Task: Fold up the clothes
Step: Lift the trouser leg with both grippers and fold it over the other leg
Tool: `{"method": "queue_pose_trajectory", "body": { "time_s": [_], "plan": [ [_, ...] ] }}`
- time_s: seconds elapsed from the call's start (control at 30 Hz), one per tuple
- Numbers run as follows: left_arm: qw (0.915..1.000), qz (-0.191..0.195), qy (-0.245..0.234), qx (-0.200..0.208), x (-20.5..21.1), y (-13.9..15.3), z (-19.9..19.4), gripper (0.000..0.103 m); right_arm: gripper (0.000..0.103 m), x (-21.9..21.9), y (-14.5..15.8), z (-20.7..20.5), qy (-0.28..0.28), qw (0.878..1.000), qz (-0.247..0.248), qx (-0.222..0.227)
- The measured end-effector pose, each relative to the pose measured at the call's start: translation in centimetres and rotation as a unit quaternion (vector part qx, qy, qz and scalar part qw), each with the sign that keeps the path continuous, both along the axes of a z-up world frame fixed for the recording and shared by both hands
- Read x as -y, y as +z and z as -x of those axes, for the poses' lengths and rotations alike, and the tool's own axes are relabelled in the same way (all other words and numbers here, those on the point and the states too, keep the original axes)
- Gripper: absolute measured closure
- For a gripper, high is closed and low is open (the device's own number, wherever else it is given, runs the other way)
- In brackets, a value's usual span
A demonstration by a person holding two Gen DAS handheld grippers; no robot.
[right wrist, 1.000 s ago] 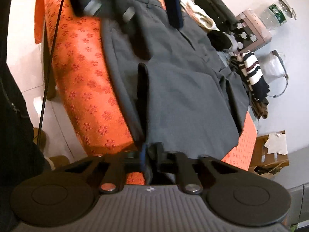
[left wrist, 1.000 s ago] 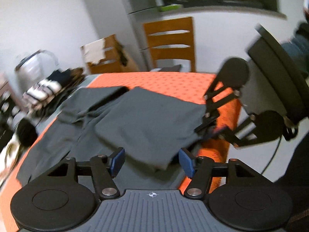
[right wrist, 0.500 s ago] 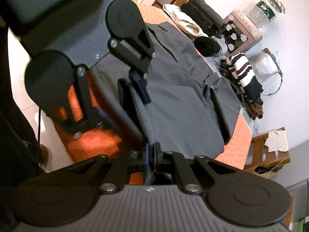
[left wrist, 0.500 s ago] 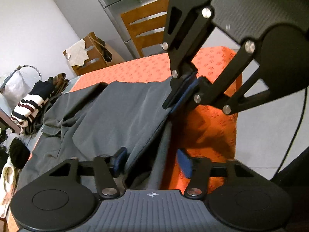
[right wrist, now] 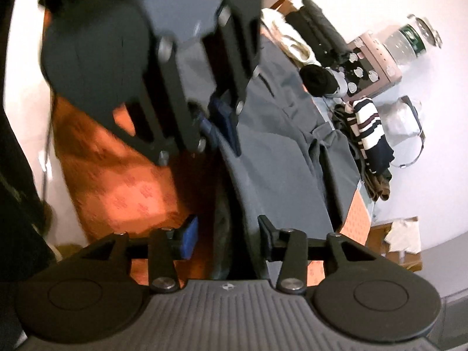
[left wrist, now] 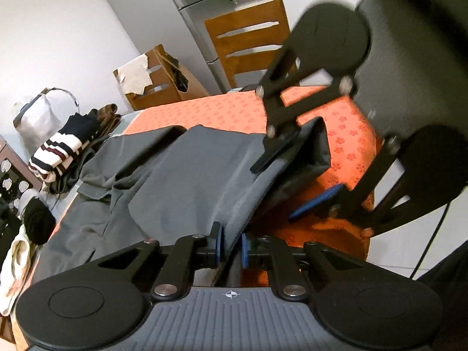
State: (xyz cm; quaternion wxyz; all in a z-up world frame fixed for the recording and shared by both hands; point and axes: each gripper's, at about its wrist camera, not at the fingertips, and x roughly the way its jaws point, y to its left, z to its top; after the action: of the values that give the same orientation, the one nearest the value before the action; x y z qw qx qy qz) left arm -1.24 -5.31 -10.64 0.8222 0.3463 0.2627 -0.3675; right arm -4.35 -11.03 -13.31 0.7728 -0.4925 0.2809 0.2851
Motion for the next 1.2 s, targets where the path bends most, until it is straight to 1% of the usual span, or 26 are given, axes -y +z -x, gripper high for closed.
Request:
{"method": "queue_pose_trajectory", "body": {
  "time_s": [0.07,0.1,0.17,0.23,0.27,0.33,0.4,0.47,0.5,0.63,0.7,0.8,0.83,0.87,0.9,1.07,1.17,1.2],
  "plan": [
    [0.9999,0.005,0.009,-0.002,-0.1,0.1,0.0,0.085,0.077,0.0,-0.7,-0.6,0.007,1.0,0.013,0.006],
    [0.9999,0.006,0.012,-0.006,-0.3,0.1,0.0,0.082,0.09,0.0,-0.6,-1.0,0.005,1.0,0.013,0.003],
    [0.9997,0.015,0.017,-0.011,-1.1,0.2,0.4,0.078,0.092,0.2,0.1,-1.8,0.0,1.0,0.002,-0.002],
    [0.9992,0.026,0.029,-0.009,-2.3,0.5,1.0,0.066,0.092,0.3,1.2,-2.2,0.0,1.0,-0.006,-0.001],
    [0.9989,0.032,0.034,-0.008,-2.9,0.6,1.3,0.065,0.092,0.3,1.6,-2.3,0.002,1.0,-0.004,-0.002],
    [0.997,0.032,0.07,-0.007,-4.6,0.5,1.7,0.058,0.092,0.3,2.3,-2.7,0.004,1.0,-0.003,-0.005],
    [0.9941,0.028,0.104,-0.012,-6.4,0.2,1.8,0.058,0.092,0.3,3.1,-3.1,0.003,1.0,-0.003,-0.01],
    [0.9905,0.015,0.136,-0.009,-8.4,-0.3,2.1,0.055,0.092,0.2,3.9,-3.5,0.001,1.0,-0.006,-0.013],
    [0.9888,0.002,0.149,-0.003,-9.1,-0.6,2.2,0.052,0.092,0.2,4.2,-3.7,0.0,1.0,-0.007,-0.014],
    [0.978,-0.056,0.199,0.025,-12.2,-2.1,2.4,0.052,0.092,0.2,5.3,-4.7,-0.002,1.0,-0.01,-0.015],
    [0.9728,-0.076,0.216,0.032,-13.2,-2.7,1.8,0.052,0.092,0.2,5.7,-5.0,-0.003,1.0,-0.01,-0.015],
    [0.9637,-0.102,0.244,0.036,-14.9,-3.4,0.3,0.055,0.092,0.3,6.2,-5.5,-0.004,1.0,-0.011,-0.016],
    [0.9603,-0.109,0.254,0.038,-15.3,-3.5,-0.2,0.062,0.092,0.4,6.4,-5.7,-0.005,1.0,-0.012,-0.017],
    [0.9568,-0.115,0.264,0.04,-15.7,-3.7,-0.7,0.085,0.092,0.5,6.6,-5.7,-0.006,1.0,-0.013,-0.018],
    [0.9545,-0.117,0.271,0.044,-16.1,-3.6,-0.9,0.098,0.092,0.5,6.8,-5.8,-0.008,1.0,-0.015,-0.021],
    [0.9493,-0.058,0.296,0.089,-17.3,0.3,-0.3,0.099,0.093,0.9,8.6,-5.6,-0.012,1.0,-0.015,-0.02],
    [0.9483,-0.035,0.296,0.11,-17.7,3.2,0.6,0.099,0.093,1.4,10.3,-5.4,-0.021,0.999,-0.025,-0.021],
    [0.9481,-0.03,0.296,0.111,-17.7,3.9,0.8,0.099,0.093,1.5,10.9,-5.4,-0.022,0.999,-0.026,-0.022]
  ]
}}
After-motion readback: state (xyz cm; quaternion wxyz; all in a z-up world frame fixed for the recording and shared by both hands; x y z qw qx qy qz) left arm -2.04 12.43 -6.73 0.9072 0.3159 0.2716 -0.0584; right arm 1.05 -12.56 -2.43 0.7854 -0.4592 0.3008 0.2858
